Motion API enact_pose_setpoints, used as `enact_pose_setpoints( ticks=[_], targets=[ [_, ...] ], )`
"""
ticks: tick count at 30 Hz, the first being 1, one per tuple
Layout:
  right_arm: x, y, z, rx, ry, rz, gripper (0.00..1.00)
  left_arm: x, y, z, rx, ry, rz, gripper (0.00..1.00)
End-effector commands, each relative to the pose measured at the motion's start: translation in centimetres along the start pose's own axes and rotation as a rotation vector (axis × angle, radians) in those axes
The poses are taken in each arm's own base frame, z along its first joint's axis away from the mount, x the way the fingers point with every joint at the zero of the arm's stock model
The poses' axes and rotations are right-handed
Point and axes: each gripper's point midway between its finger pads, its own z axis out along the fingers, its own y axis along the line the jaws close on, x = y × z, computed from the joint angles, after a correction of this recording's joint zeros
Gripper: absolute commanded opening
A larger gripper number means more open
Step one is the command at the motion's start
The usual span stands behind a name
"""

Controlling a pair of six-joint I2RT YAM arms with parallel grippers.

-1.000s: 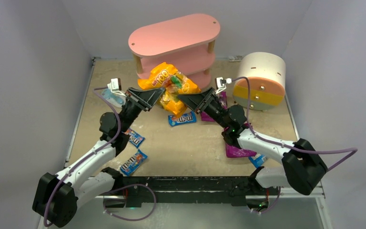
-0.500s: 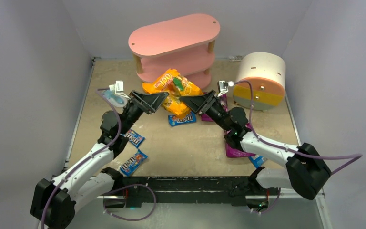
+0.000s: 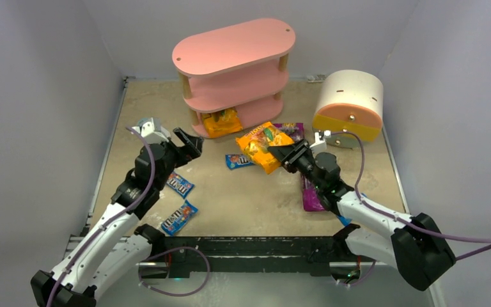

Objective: Place and organize the candy bags onto the shelf

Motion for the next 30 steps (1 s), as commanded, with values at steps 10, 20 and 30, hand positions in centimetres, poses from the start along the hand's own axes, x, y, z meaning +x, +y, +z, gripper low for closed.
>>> enact_pose_setpoints(
  ticks=[10, 20, 30],
  targets=[
    [-7.6, 3.6, 5.1, -0.015, -0.264, -0.028, 0.00, 0.9, 1.9, -1.9, -0.032, 0.042, 0.126, 0.97],
    [-11.6, 3.1, 11.1, 0.006, -0.301, -0.132, 0.00, 1.1, 1.2, -2.6, 0.051, 0.022, 0.127, 0.99],
    [-12.9, -1.4, 16.2, 0.056, -0.244, -0.139, 0.00, 1.0, 1.0, -2.8, 0.072, 0.007, 0.131, 1.00]
  ],
)
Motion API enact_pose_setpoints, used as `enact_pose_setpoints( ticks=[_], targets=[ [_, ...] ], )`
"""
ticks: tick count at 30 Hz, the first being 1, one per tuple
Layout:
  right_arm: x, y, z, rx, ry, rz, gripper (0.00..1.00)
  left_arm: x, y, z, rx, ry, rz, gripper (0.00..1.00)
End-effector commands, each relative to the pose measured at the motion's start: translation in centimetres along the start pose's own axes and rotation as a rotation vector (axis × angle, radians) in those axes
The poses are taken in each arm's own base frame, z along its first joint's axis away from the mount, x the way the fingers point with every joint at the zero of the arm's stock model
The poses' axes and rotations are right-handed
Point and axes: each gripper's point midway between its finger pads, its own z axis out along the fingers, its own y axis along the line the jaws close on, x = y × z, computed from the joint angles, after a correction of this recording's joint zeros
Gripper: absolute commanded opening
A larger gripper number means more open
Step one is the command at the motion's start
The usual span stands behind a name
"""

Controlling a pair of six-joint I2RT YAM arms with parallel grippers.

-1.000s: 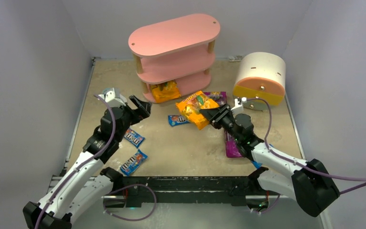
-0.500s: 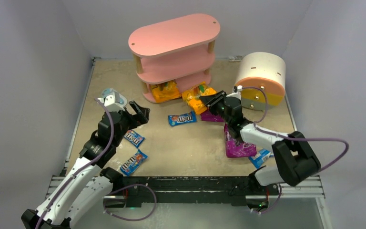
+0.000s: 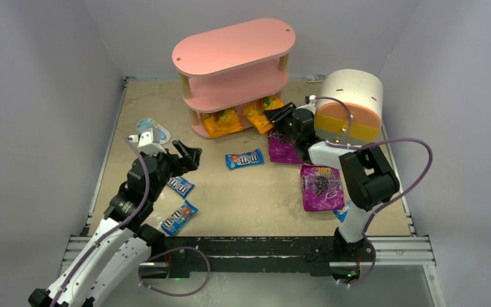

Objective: Place and organize the candy bags onto the shelf

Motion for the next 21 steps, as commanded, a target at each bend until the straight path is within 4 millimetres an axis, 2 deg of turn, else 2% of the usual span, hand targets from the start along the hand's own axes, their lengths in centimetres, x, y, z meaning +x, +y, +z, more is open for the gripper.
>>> enact_pose_setpoints(
  ticks=[1, 6, 11, 15, 21],
  targets=[
    [-3.0, 4.1, 2.3, -0.167, -0.058, -0.017, 0.01, -0.5, -0.7, 0.1, 0.036, -0.025, 0.012, 1.00],
    [-2.8, 2.1, 4.4, -0.120, -0.056, -0.039, 0.04, -0.4, -0.8, 0.2, 0.044, -0.014, 0.014, 1.00],
    [-2.5, 1.3, 5.7, -0.095, -0.049, -0.046, 0.16, -0.4, -0.8, 0.3, 0.039, -0.016, 0.015, 1.00],
    [-3.1, -0.2, 6.9, -0.043, -0.100, -0.042, 0.19, -0.4, -0.7, 0.3, 0.032, -0.014, 0.014, 1.00],
    [-2.9, -1.5, 8.5, 0.000, -0.102, -0.014, 0.33, -0.4, -0.6, 0.2, 0.026, -0.011, 0.013, 1.00]
  ],
)
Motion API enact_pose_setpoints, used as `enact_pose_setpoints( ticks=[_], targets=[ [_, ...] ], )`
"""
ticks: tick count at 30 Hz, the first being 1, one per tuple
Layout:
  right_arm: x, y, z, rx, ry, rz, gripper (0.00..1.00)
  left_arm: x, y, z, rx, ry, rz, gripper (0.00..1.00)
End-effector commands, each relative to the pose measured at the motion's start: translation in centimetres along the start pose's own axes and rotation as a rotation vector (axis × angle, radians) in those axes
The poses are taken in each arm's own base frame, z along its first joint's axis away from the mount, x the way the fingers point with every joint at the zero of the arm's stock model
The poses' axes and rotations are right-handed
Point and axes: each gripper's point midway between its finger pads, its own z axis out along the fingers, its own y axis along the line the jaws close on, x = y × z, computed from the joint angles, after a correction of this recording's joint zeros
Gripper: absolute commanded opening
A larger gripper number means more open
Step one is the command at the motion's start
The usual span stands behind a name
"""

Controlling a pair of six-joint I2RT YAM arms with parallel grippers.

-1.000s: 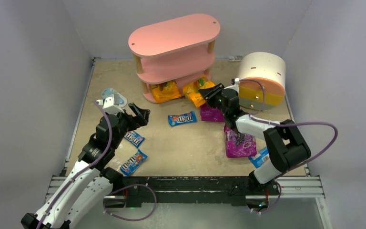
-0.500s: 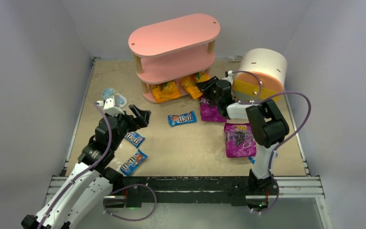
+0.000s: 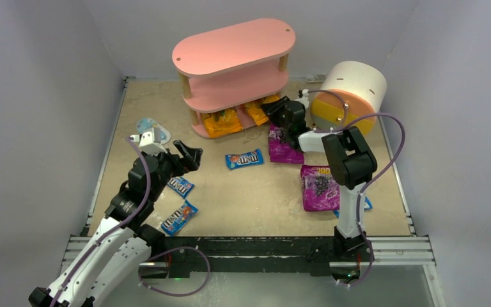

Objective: Place and organize the candy bags onto the shelf

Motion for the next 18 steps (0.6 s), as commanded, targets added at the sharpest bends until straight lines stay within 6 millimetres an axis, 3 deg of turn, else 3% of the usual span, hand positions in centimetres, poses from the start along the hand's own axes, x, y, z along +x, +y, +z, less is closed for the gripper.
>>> enact_pose_setpoints(
  ticks=[1, 4, 10, 16, 18],
  targets=[
    [-2.5, 1.9, 1.4, -0.034, -0.086, 0.018, 0.35, -0.7, -0.5, 0.0, 0.020, -0.022, 0.013, 1.00],
    [-2.6, 1.4, 1.8, -0.010, -0.095, 0.017, 0.41, -0.7, -0.4, 0.0, 0.015, -0.022, 0.013, 1.00],
    [-1.7, 0.5, 0.9, 0.026, -0.063, -0.003, 0.65, -0.7, -0.4, 0.1, 0.013, -0.021, 0.013, 1.00],
    [-2.0, 0.0, -0.3, 0.106, -0.063, -0.072, 0.73, -0.6, -0.5, 0.1, 0.015, -0.018, 0.013, 1.00],
    [-2.4, -1.0, -0.9, 0.196, -0.075, -0.116, 0.78, -0.7, -0.2, 0.1, 0.002, -0.020, 0.013, 1.00]
  ],
)
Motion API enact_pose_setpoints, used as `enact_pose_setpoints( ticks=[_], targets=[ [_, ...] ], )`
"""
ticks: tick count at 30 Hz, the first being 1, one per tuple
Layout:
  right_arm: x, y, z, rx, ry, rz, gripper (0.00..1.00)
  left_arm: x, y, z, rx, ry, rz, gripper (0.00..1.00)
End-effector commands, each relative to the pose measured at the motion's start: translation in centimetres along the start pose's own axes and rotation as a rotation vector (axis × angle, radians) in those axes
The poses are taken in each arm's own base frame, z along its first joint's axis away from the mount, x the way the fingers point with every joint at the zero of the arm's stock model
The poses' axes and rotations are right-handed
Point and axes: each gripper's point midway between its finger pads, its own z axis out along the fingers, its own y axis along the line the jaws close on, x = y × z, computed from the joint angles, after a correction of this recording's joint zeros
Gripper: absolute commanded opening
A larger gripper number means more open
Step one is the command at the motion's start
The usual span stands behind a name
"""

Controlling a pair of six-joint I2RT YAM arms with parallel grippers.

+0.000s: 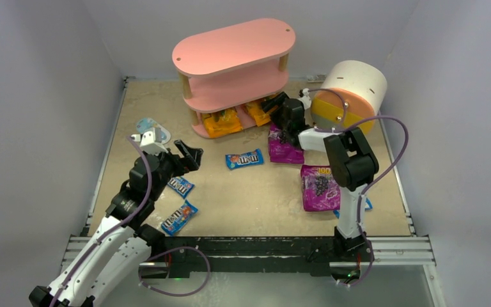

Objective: Place and organize the candy bags onto the shelf

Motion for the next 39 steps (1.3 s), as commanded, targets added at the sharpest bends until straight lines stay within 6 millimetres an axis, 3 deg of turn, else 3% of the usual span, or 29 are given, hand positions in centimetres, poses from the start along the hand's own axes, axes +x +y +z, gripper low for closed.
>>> enact_pose_setpoints(
  ticks=[1, 6, 7, 10, 15, 19, 22, 29, 39],
  targets=[
    [-2.0, -0.2, -1.7, 0.145, -0.047, -0.112, 0.81, -0.9, -0.3, 0.0, 0.002, -0.027, 0.011, 1.00],
    [-2.2, -2.5, -3.3, 0.307, -0.039, -0.213, 0.86, -1.0, -0.4, -0.1, 0.007, -0.033, 0.011, 1.00],
    [-2.4, -2.8, -3.7, 0.332, -0.051, -0.230, 0.92, -1.0, -0.3, 0.0, 0.003, -0.032, 0.012, 1.00],
    [-3.0, -3.2, -5.1, 0.377, -0.068, -0.252, 0.92, -0.8, -0.2, 0.1, -0.002, -0.025, 0.010, 1.00],
    [-2.2, -0.7, -6.1, 0.197, -0.036, -0.284, 0.79, -0.6, -0.2, 0.3, -0.004, -0.017, 0.012, 1.00],
    [-1.4, -0.9, -5.2, 0.158, -0.023, -0.327, 0.61, -0.3, -0.1, 0.5, -0.006, -0.004, 0.014, 1.00],
    [-0.4, -1.0, -4.0, 0.139, 0.012, -0.345, 0.56, -0.1, -0.2, 0.6, -0.004, 0.001, 0.016, 1.00],
    [0.5, 1.3, -2.2, 0.001, 0.017, -0.353, 0.42, 0.1, -0.1, 0.7, -0.002, 0.005, 0.015, 1.00],
    [0.7, 2.2, 0.2, -0.011, 0.014, -0.359, 0.39, 0.1, -0.1, 0.7, -0.003, 0.010, 0.013, 1.00]
  ],
)
